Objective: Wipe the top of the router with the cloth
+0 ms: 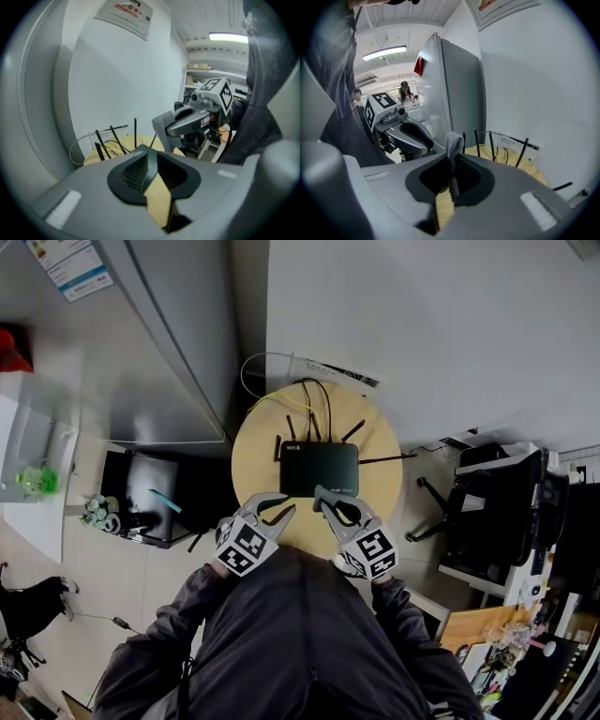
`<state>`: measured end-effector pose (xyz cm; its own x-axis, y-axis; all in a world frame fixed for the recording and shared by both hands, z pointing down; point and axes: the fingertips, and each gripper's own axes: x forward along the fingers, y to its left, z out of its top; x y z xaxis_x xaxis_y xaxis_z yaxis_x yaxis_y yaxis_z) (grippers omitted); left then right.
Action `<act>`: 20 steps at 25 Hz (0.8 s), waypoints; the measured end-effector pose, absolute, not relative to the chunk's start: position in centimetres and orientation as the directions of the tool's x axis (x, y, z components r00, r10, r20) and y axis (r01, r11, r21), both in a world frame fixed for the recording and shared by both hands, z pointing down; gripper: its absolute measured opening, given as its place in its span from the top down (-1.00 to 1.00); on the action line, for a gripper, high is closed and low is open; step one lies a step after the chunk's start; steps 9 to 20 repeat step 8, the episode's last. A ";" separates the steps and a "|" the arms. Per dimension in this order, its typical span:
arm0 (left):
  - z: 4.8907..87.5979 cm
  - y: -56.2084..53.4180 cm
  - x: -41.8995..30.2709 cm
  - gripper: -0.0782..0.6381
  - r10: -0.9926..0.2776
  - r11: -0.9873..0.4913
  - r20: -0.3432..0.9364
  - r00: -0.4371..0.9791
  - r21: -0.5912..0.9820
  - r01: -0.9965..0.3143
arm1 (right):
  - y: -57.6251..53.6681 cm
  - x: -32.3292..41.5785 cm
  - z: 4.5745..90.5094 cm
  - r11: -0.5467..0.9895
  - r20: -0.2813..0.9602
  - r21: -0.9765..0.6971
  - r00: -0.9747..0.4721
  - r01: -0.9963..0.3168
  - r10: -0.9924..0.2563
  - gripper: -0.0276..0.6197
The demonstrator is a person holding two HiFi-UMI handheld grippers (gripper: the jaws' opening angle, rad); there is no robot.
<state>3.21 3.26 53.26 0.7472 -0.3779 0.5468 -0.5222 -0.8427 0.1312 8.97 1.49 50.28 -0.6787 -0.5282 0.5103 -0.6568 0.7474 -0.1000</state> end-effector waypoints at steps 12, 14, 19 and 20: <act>53.2 3.4 3.4 0.59 -0.373 -0.848 0.544 0.752 0.129 -0.514 | 1.6 8.8 50.1 0.747 0.512 -0.099 -0.677 -0.657 -0.528 0.84; 53.2 3.4 3.4 0.59 -0.373 -0.848 0.544 0.752 0.129 -0.514 | 1.6 8.8 50.1 0.747 0.512 -0.099 -0.677 -0.657 -0.528 0.84; 53.2 3.4 3.4 0.59 -0.373 -0.848 0.544 0.752 0.129 -0.514 | 1.6 8.8 50.1 0.747 0.512 -0.099 -0.677 -0.657 -0.528 0.84; 53.2 3.4 3.4 0.59 -0.373 -0.848 0.544 0.752 0.129 -0.514 | 1.6 8.8 50.1 0.747 0.512 -0.099 -0.677 -0.657 -0.528 0.84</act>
